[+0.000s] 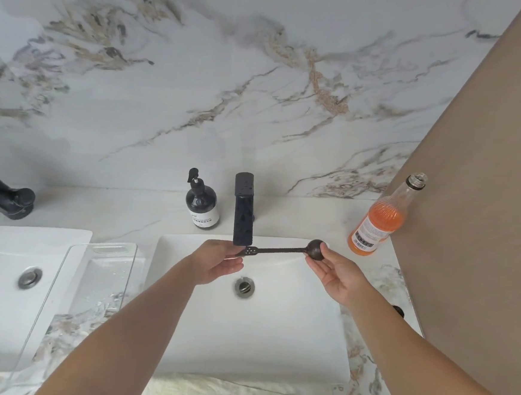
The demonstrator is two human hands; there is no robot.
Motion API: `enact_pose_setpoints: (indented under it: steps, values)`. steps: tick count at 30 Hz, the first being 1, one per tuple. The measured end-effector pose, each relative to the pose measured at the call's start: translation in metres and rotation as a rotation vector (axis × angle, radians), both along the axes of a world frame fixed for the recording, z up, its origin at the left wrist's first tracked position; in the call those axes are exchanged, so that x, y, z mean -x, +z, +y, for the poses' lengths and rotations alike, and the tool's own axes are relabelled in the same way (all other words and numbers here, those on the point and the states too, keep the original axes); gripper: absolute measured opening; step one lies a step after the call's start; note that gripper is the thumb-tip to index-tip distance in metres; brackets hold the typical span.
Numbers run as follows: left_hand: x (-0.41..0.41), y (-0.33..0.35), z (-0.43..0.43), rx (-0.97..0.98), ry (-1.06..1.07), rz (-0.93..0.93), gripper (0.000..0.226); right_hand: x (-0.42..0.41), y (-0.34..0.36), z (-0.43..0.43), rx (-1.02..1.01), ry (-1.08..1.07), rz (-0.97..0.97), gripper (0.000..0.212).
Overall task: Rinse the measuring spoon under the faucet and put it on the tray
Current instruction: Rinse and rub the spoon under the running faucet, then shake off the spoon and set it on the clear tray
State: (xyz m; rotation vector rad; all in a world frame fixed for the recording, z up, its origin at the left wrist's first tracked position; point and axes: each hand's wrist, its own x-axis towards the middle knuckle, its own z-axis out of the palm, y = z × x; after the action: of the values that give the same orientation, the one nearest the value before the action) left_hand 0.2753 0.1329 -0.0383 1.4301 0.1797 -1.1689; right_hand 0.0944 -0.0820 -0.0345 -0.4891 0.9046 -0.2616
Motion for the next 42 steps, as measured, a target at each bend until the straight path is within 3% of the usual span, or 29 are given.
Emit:
enact_pose_setpoints:
  steps: [3,5,7,9,11,13,16,22,25,28,29,32,34,38,42]
  values:
    - [-0.004,0.000,0.025,-0.016,0.058,-0.003,0.017,-0.016,0.001,0.017,0.000,0.113,0.012,0.027]
    - [-0.008,0.000,0.049,-0.027,0.114,0.003,0.017,-0.032,0.008,0.028,0.121,0.290,0.102,0.033]
    - [-0.010,-0.001,0.074,-0.030,0.170,0.001,0.015,-0.052,0.020,0.037,0.464,0.506,0.288,0.050]
    - [-0.011,-0.003,0.096,-0.037,0.219,-0.007,0.011,-0.074,0.038,0.042,0.964,0.626,0.381,0.064]
    - [-0.008,-0.003,0.111,-0.052,0.271,-0.013,0.008,-0.095,0.064,0.047,1.468,0.705,0.268,0.064]
    - [-0.005,-0.003,0.119,-0.071,0.300,-0.022,0.007,-0.110,0.086,0.054,1.786,0.847,0.121,0.064]
    - [0.000,-0.001,0.129,-0.055,0.326,-0.027,0.007,-0.117,0.099,0.065,1.932,1.087,0.092,0.063]
    - [0.016,0.000,0.146,-0.010,0.386,-0.021,0.008,-0.110,0.092,0.070,2.043,1.263,0.235,0.070]
    - [0.030,-0.002,0.149,0.008,0.401,-0.010,0.008,-0.098,0.083,0.077,1.991,1.225,0.216,0.069]
    - [0.044,-0.002,0.152,0.025,0.422,0.002,0.009,-0.078,0.073,0.084,1.723,0.700,0.226,0.054]
    - [0.048,-0.003,0.152,0.035,0.429,0.009,0.009,-0.068,0.065,0.087,1.546,0.594,0.289,0.048]
    - [0.062,-0.003,0.150,0.067,0.402,0.044,0.010,-0.040,0.042,0.098,0.690,0.682,0.259,0.045]
    - [0.068,-0.001,0.146,0.080,0.371,0.057,0.009,-0.027,0.037,0.093,0.405,0.644,0.134,0.036]
    - [0.065,0.013,0.135,0.087,0.253,0.081,0.012,-0.018,0.050,0.066,0.332,0.575,0.020,0.024]
    - [0.072,0.032,0.111,-0.089,-0.348,-0.124,0.027,-0.009,0.051,0.058,0.462,0.660,0.093,0.028]
